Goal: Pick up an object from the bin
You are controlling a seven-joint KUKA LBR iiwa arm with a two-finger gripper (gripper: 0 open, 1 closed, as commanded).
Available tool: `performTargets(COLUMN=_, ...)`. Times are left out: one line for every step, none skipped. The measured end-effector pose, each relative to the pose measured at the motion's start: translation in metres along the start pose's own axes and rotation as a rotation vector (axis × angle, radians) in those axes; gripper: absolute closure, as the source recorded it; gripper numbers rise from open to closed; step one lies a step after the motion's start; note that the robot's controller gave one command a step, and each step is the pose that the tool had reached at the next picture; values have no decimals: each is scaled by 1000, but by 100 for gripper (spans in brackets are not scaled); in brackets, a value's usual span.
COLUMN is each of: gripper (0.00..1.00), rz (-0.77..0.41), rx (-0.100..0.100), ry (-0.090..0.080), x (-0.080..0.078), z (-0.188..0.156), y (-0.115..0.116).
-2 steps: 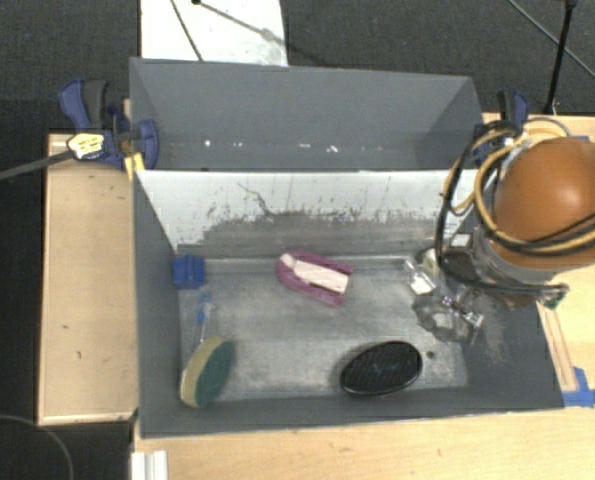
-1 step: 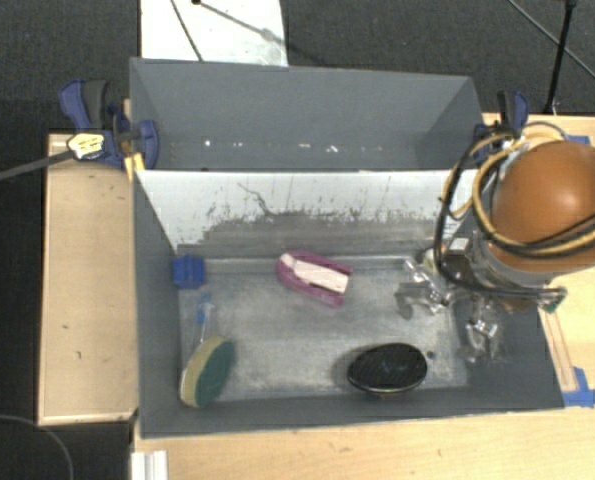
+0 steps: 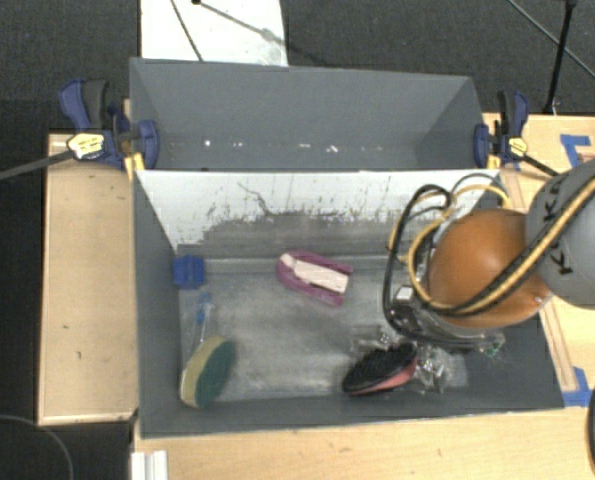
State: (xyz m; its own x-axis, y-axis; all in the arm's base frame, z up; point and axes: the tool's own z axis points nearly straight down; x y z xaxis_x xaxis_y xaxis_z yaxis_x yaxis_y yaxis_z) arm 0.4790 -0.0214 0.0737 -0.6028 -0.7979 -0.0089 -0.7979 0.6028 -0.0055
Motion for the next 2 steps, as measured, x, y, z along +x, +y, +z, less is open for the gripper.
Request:
performTargets(gripper=100, rz=0, rx=2, ry=0, x=1, z=-3, y=-2)
performTargets(gripper=100, rz=19, rx=2, ry=3, x=-8, z=-142, y=-9)
